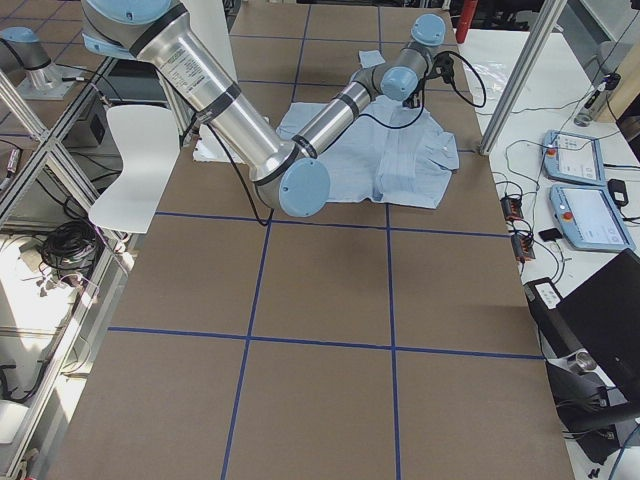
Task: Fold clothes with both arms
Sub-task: 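Carry the sleeve with the right gripper across the shirt toward the collar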
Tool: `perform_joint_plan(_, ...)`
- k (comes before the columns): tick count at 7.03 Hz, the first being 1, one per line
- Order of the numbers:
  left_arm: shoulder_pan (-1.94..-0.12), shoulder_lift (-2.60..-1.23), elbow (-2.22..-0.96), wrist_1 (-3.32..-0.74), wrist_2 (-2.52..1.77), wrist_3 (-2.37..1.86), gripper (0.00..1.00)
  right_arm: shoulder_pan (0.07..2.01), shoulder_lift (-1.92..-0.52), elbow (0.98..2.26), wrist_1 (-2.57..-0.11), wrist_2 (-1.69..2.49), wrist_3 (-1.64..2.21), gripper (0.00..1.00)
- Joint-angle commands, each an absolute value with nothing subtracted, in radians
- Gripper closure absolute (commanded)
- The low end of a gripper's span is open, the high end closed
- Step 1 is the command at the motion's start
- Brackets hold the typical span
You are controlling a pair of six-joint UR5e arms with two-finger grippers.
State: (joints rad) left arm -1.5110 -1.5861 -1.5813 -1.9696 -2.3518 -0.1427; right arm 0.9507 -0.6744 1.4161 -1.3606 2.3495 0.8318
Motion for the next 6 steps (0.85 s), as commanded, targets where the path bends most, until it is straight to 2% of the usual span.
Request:
perform_joint_plan(1,-1.511,-1.586,-1.578,-1.970,-2.350,-0.143,0.01,0.884,-0.557,1.289,-1.358,2.269,0.834,1.00)
perform_joint_plan(4,-1.511,-1.586,-1.578,-1.970,-2.350,-0.141,0.01,0.795,-0.508,1.154,-1.241,2.156,0.848,1.00)
perform_joint_plan(6,-1.511,-1.586,-1.577,-1.970,-2.350,-0.143,0.01,0.755,-0.497,1.149,-1.239,2.128,0.850,1.00)
